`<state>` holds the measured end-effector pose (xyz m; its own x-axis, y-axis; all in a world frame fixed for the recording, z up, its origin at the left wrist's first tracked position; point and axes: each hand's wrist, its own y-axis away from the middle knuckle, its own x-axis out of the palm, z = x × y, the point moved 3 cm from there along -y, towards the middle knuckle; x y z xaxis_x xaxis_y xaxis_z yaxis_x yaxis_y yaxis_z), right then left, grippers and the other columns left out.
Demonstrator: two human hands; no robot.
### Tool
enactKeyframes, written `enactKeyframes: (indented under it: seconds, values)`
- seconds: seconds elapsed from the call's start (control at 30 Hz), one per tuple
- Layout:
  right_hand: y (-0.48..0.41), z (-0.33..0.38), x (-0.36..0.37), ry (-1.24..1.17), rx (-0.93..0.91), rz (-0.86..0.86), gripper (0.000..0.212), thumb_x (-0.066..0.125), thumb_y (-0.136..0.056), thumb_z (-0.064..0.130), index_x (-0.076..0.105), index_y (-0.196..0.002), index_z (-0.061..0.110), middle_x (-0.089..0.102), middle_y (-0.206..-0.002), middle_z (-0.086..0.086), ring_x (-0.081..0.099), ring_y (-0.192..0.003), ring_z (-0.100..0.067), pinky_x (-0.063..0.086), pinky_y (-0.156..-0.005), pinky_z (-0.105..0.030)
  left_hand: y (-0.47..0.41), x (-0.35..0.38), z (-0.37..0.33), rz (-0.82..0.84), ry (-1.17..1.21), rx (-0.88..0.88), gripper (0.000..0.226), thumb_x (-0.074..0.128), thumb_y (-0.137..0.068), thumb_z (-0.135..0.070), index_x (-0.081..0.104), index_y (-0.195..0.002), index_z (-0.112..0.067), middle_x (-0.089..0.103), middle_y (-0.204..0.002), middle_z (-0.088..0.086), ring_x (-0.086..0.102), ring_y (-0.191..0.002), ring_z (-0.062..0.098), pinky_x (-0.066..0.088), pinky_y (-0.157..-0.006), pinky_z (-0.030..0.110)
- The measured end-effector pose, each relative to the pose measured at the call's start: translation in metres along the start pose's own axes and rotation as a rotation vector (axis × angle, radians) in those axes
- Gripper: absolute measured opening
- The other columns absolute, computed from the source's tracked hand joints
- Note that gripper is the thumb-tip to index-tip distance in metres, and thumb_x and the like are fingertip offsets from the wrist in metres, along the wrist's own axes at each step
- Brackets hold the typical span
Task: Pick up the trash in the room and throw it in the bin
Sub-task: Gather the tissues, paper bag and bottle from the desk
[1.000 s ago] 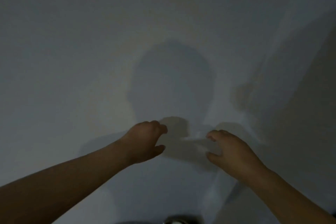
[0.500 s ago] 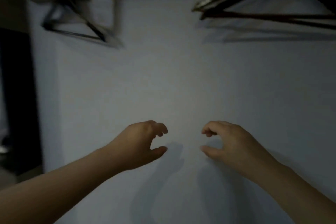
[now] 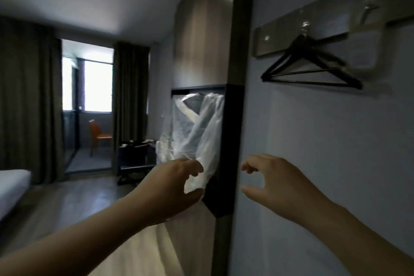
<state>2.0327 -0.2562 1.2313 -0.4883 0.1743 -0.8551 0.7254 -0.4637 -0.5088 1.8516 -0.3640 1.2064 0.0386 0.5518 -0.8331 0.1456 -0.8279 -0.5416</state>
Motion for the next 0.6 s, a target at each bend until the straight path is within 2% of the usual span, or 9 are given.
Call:
enactKeyframes:
  seconds: [0.17, 0.3, 0.37, 0.5, 0.6]
  values:
    - [-0.088, 0.083, 0.067, -0.071, -0.114, 0.026, 0.033, 0.065, -0.080, 0.044, 0.059, -0.109, 0.032, 0.056, -0.104, 0.018, 0.056, -0.095, -0.002, 0.047, -0.083, -0.024, 0.023, -0.034, 0.119, 0.001, -0.048, -0.151, 0.037, 0.065, -0.083, -0.038, 0.059, -0.119, -0.031, 0.060, -0.113, -0.014, 0.061, -0.100, 0.005, 0.051, -0.087, 0.026]
    - [-0.145, 0.128, 0.116, -0.117, -0.182, 0.062, 0.029, 0.064, -0.080, 0.043, 0.059, -0.107, 0.032, 0.058, -0.105, 0.016, 0.054, -0.099, -0.002, 0.046, -0.087, -0.026, 0.031, -0.036, 0.199, 0.020, -0.085, -0.222, 0.038, 0.063, -0.084, -0.045, 0.054, -0.120, -0.037, 0.058, -0.116, -0.016, 0.057, -0.100, 0.001, 0.052, -0.085, 0.023]
    - [-0.171, 0.140, 0.141, -0.121, -0.206, 0.086, 0.030, 0.064, -0.080, 0.044, 0.058, -0.106, 0.032, 0.058, -0.102, 0.016, 0.053, -0.098, -0.002, 0.047, -0.086, -0.027, 0.030, -0.031, 0.232, 0.019, -0.091, -0.252, 0.040, 0.062, -0.084, -0.047, 0.052, -0.122, -0.038, 0.057, -0.118, -0.018, 0.055, -0.102, -0.001, 0.052, -0.086, 0.021]
    - [-0.223, 0.152, 0.190, -0.118, -0.260, 0.128, 0.033, 0.063, -0.081, 0.045, 0.057, -0.111, 0.034, 0.057, -0.107, 0.018, 0.052, -0.100, 0.001, 0.044, -0.088, -0.021, 0.019, -0.015, 0.285, 0.015, -0.089, -0.281, 0.040, 0.061, -0.085, -0.046, 0.053, -0.123, -0.036, 0.056, -0.118, -0.018, 0.054, -0.103, -0.002, 0.051, -0.087, 0.019]
    - [-0.268, 0.155, 0.219, -0.113, -0.280, 0.118, 0.034, 0.063, -0.082, 0.046, 0.057, -0.113, 0.033, 0.059, -0.109, 0.015, 0.055, -0.101, -0.003, 0.047, -0.089, -0.025, -0.004, -0.004, 0.323, 0.014, -0.130, -0.295, 0.038, 0.061, -0.086, -0.044, 0.053, -0.123, -0.035, 0.056, -0.118, -0.016, 0.054, -0.103, -0.001, 0.050, -0.086, 0.017]
